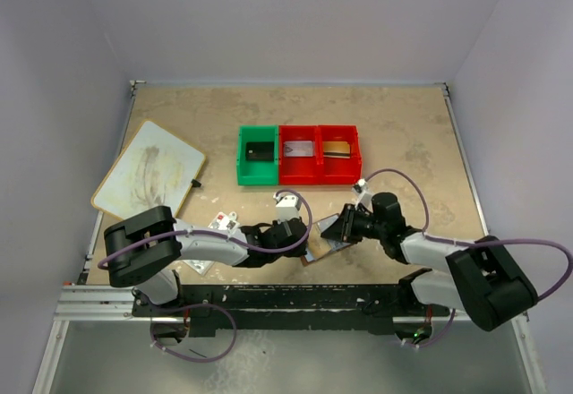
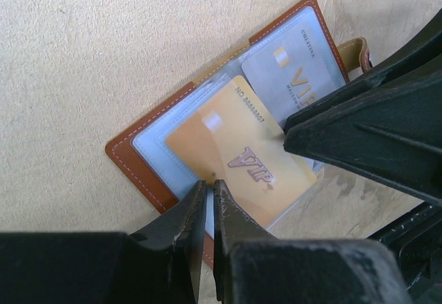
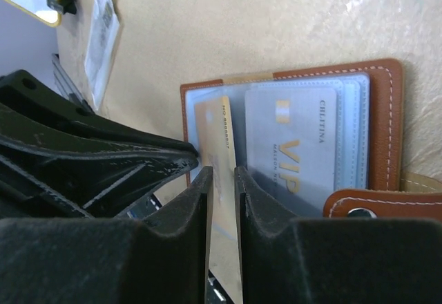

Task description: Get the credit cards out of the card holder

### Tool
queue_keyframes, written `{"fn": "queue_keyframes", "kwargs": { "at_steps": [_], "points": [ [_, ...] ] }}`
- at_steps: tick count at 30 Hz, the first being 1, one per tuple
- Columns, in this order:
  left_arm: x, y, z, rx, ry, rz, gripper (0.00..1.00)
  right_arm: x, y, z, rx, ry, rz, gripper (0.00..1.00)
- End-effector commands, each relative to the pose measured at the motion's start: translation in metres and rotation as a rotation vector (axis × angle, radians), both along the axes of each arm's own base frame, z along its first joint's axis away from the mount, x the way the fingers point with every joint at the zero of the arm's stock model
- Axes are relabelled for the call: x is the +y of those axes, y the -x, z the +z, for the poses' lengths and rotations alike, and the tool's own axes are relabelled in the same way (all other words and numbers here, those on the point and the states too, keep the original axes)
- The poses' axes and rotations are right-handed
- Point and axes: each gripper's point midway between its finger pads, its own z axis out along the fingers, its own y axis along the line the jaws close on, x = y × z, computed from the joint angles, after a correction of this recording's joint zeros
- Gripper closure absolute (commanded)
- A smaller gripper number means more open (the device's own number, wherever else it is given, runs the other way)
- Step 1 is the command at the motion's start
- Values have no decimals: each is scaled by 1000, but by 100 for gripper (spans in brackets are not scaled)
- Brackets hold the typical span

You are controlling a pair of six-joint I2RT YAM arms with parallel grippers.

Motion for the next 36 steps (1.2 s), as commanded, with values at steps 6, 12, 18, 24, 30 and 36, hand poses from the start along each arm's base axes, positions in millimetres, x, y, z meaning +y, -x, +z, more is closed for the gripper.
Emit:
{"fn": "queue_keyframes", "kwargs": {
  "at_steps": [6, 12, 18, 24, 30, 36],
  "points": [
    [13, -1, -11, 1, -85, 0, 94, 2, -1, -12, 19, 21, 40, 76],
    [15, 0, -12, 1, -92, 2, 94, -9, -10, -11, 3, 93, -26, 70],
    [14, -1, -12, 1, -94, 0, 95, -10, -10, -5, -13, 96, -20, 67],
    [11, -1, -13, 3, -90, -5, 95, 6, 0, -7, -10, 11, 94, 73],
    [14, -1, -12, 1, -98, -2, 95, 11, 4, -2, 4, -41, 98, 83],
    [17, 0, -13, 2, -103, 3, 95, 6, -5, 5, -25, -22, 38, 93]
  ]
}}
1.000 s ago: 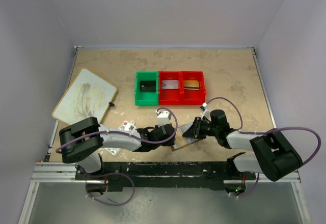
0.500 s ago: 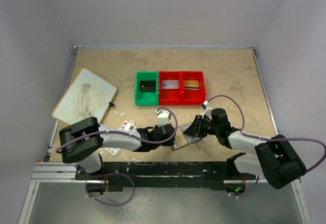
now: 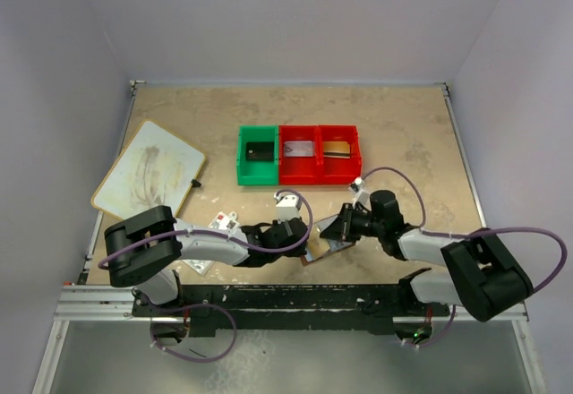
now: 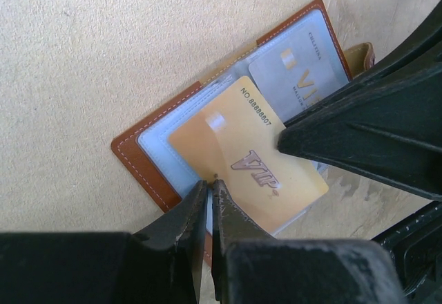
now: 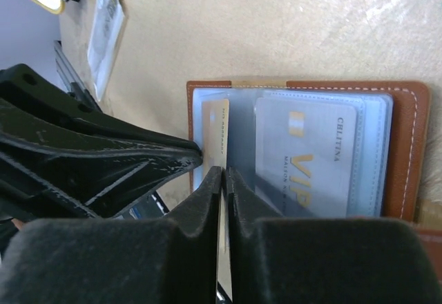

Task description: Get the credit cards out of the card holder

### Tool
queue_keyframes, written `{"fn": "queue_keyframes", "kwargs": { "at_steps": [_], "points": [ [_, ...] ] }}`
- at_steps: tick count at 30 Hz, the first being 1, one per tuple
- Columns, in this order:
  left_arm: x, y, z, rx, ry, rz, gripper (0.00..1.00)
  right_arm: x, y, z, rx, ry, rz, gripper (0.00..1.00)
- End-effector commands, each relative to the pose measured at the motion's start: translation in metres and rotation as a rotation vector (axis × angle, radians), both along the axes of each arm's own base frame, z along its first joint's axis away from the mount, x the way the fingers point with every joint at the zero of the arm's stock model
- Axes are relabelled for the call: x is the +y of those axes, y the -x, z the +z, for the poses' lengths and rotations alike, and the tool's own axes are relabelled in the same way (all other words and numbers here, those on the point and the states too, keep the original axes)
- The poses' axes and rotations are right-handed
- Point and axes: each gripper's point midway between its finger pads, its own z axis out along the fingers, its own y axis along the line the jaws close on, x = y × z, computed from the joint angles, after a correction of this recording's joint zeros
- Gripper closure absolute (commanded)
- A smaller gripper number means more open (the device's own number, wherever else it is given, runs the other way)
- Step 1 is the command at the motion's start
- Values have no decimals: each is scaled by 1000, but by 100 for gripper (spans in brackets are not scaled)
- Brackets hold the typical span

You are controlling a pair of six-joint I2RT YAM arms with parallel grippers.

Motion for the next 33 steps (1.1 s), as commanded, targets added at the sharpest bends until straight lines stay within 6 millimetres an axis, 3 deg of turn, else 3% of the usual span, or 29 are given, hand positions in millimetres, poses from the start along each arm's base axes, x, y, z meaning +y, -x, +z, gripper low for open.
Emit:
{"fn": "queue_keyframes", "kwargs": {
  "at_steps": [1, 16, 25, 29, 33],
  "points": [
    [15, 0, -12, 5, -86, 5, 95, 0, -10, 15, -55, -24, -35, 96],
    [18, 2, -19, 13, -109, 2, 96, -13, -16, 23, -76, -16, -133, 94],
    [16, 1, -18, 10, -104, 1, 96, -11, -13, 25, -77, -20, -90, 97],
    [16, 0, -16, 7, -106, 3, 96, -20, -20, 22, -83, 30, -148, 97],
    [17, -1, -15, 4, -107, 6, 96, -26, -31, 33, -120, 48, -208, 97]
  ]
}}
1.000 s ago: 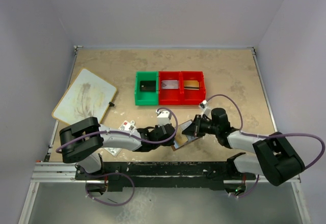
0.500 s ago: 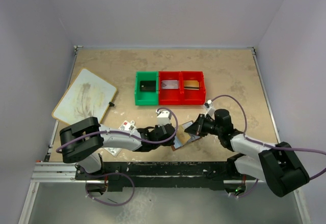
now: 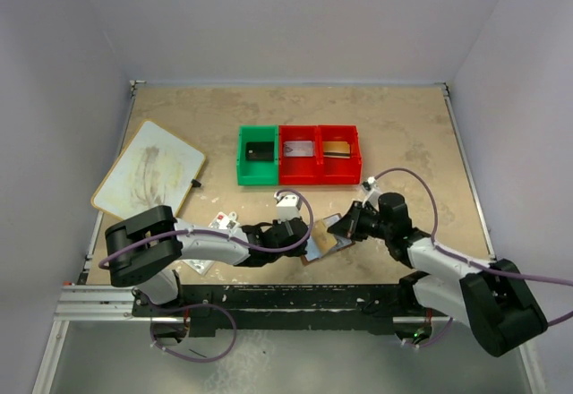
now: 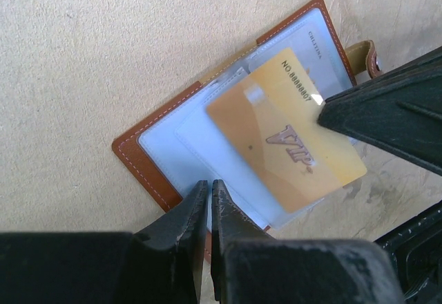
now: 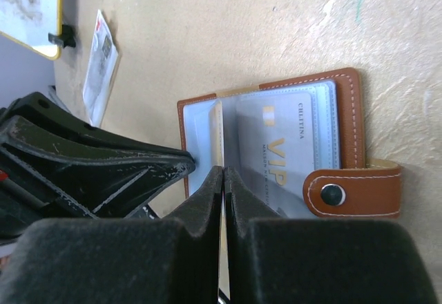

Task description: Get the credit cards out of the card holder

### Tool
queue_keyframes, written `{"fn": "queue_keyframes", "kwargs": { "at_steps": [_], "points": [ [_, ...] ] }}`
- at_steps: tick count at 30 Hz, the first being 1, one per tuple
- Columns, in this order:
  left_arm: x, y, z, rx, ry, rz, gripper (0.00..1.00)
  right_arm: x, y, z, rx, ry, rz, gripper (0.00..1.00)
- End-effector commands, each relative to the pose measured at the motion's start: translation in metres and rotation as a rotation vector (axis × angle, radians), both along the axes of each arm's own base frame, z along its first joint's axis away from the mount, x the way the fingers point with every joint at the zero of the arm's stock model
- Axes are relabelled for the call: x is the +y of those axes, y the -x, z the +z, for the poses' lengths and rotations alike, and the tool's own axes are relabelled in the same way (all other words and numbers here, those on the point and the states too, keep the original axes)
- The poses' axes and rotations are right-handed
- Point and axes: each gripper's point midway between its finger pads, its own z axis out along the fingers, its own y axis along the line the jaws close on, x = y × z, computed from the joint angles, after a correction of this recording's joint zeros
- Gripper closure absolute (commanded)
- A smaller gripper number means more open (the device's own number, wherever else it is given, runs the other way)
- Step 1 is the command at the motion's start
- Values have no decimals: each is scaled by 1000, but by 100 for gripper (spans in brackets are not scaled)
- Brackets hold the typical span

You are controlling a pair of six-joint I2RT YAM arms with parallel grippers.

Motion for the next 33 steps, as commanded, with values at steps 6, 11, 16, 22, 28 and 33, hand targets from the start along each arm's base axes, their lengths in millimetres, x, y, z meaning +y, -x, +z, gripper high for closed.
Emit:
{"fn": "queue_keyframes", "kwargs": {
  "at_steps": [6, 11, 16, 22, 28, 33],
  "points": [
    [17, -1, -8, -9, -85, 7, 96, -15, -25, 22, -98, 67, -112, 97],
    [17, -3, -1, -21, -74, 13, 96, -19, -25, 21, -97, 78, -133, 98],
    [14, -5, 13, -38, -38, 18, 90, -17, -24, 21, -100, 75, -112, 98],
    [-2, -12, 56, -89, 57, 13, 76, -9, -10, 5, -54, 50, -31, 98],
    [-30, -16, 82, -112, 132, -41, 70, -9, -11, 4, -54, 53, -34, 98],
    [-42, -15, 69, -87, 131, -53, 70, -10, -10, 4, -52, 54, -37, 97]
  ]
}}
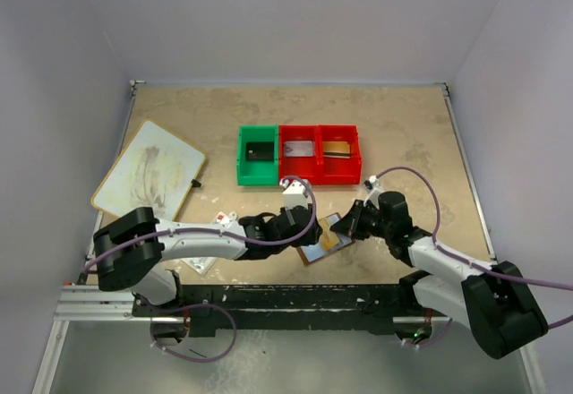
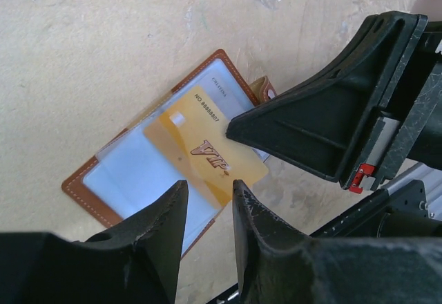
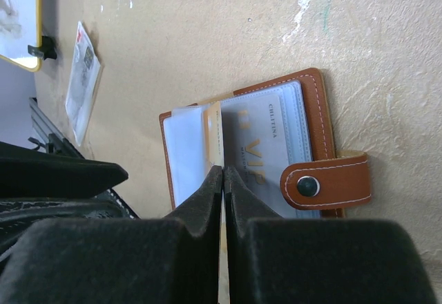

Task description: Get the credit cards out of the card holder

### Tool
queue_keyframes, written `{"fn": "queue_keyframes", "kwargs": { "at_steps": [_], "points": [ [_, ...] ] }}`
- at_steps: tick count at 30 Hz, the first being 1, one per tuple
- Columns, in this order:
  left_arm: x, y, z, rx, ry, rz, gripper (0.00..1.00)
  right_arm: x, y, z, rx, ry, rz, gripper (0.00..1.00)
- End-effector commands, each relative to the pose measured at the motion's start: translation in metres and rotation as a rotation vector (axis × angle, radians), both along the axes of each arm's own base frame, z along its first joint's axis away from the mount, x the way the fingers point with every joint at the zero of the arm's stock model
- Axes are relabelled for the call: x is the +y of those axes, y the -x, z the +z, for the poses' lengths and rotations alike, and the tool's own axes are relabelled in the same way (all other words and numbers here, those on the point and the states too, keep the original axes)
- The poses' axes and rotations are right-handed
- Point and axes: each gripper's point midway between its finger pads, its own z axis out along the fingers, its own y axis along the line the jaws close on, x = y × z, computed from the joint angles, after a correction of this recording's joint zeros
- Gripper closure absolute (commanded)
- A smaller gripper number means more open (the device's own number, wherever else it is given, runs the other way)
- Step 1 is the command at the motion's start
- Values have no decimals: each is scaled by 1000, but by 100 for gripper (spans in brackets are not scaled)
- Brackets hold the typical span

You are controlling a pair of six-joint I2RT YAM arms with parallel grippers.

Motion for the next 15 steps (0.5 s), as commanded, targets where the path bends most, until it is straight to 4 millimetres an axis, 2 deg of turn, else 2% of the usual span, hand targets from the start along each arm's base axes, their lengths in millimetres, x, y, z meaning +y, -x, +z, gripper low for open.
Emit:
{"fn": "queue_keyframes", "kwargs": {
  "at_steps": [1, 5, 8, 12, 15],
  "points": [
    [-19, -3, 2, -4, 42, -28, 70, 1, -2, 5, -37, -6, 13, 97],
    [-26, 3, -16, 29, 41, -60, 73, 1, 1, 3, -31, -5, 26, 97],
    [-29, 7, -33, 59, 14, -79, 78, 2, 1, 4, -35, -16, 30, 96],
    [-16, 7, -55, 77, -39, -45, 86, 5, 2, 7, -38, -25, 48, 95],
    [-7, 7, -62, 77, -75, -30, 89, 7, 2, 7, -41, -28, 63, 94]
  ]
}}
